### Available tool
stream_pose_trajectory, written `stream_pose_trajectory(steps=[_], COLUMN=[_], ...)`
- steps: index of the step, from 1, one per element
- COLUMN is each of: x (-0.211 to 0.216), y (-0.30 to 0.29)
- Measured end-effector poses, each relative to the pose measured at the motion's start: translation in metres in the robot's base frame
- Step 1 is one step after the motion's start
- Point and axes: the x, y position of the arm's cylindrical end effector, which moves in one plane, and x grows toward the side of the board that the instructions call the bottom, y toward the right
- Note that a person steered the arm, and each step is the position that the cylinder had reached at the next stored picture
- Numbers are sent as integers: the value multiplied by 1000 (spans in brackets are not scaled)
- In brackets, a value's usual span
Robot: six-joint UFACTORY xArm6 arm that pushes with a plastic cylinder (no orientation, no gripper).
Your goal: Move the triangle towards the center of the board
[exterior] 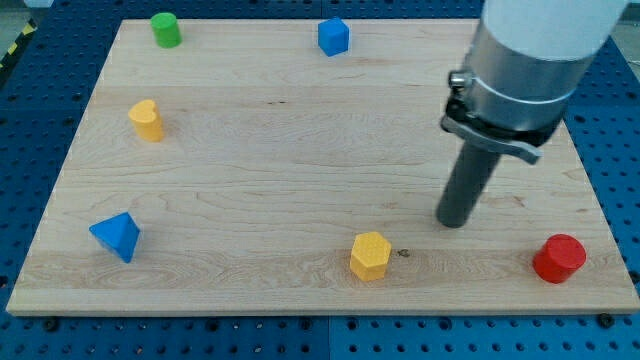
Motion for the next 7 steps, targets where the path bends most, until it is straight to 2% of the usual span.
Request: stream_pose_trajectory(steps=[3, 4, 6, 7], x=[-6, -7, -5, 24], y=[-150, -182, -206, -221])
